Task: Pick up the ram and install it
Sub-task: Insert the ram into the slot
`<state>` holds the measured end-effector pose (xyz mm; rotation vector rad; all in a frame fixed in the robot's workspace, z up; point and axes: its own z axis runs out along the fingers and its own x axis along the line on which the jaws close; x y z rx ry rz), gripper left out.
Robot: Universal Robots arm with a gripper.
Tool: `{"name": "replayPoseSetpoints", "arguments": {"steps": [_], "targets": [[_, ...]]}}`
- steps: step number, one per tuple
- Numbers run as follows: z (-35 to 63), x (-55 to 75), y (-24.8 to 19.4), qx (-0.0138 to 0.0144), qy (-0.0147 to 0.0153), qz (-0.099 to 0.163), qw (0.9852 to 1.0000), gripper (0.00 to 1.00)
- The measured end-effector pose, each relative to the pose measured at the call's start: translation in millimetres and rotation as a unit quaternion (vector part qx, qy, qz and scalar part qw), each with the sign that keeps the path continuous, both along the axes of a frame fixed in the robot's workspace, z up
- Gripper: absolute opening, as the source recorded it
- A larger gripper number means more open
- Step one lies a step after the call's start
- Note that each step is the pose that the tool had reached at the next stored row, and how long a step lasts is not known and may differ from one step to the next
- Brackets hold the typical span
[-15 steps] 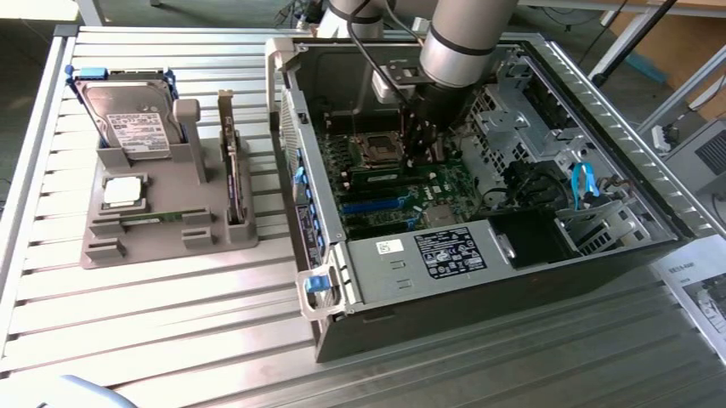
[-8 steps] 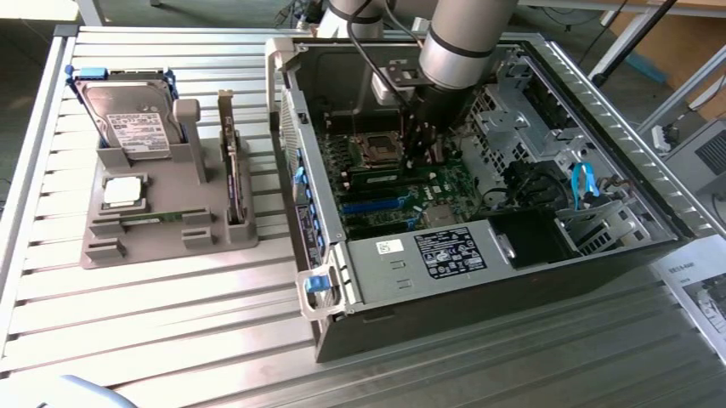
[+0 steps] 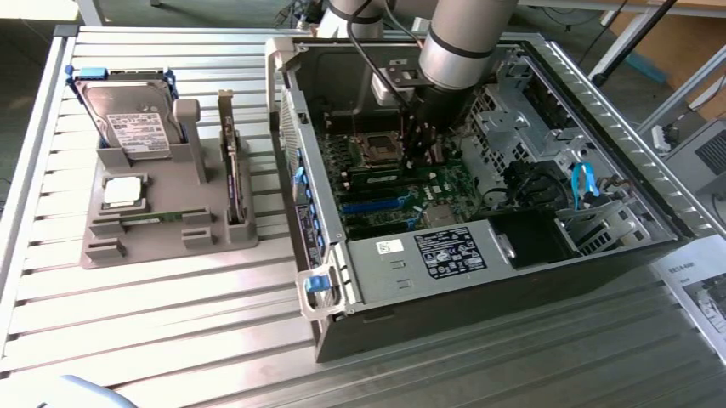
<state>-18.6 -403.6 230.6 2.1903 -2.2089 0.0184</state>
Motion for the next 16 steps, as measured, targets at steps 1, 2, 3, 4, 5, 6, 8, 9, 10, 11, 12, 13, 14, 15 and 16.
{"name": "replayPoseSetpoints", "arguments": {"steps": [1,2,3,4,5,6,8,9,10,11,12,13,14,15,16], "targets": [[-0.1,0.0,-0.1,0.0001,0.0000,0.000,1.0000,0.12],[-0.2,0.0,-0.4,0.0002,-0.0001,0.000,1.0000,0.12],[-0.1,0.0,-0.5,0.0002,0.0000,0.000,1.0000,0.13],[-0.1,0.0,-0.5,0.0001,-0.0001,0.000,1.0000,0.13],[0.0,0.0,-0.5,0.0000,0.0000,0.000,1.0000,0.19],[0.0,0.0,-0.6,0.0000,0.0000,0.000,1.0000,0.19],[0.0,0.0,-0.6,0.0000,0.0000,0.000,1.0000,0.19],[0.0,0.0,-0.6,0.0000,0.0000,0.000,1.0000,0.19],[0.0,0.0,-0.6,0.0000,0.0000,0.000,1.0000,0.19],[0.0,0.0,-0.6,0.0000,0.0000,0.000,1.0000,0.19],[0.0,0.0,-0.6,0.0000,0.0000,0.000,1.0000,0.19],[0.0,0.0,-0.6,0.0000,0.0000,0.000,1.0000,0.19],[0.0,0.0,-0.6,0.0000,0.0000,0.000,1.0000,0.19],[0.6,0.0,-0.6,-0.0002,0.0001,0.000,1.0000,0.19],[1.3,0.0,-0.6,-0.0002,0.0001,0.000,1.0000,0.19]]}}
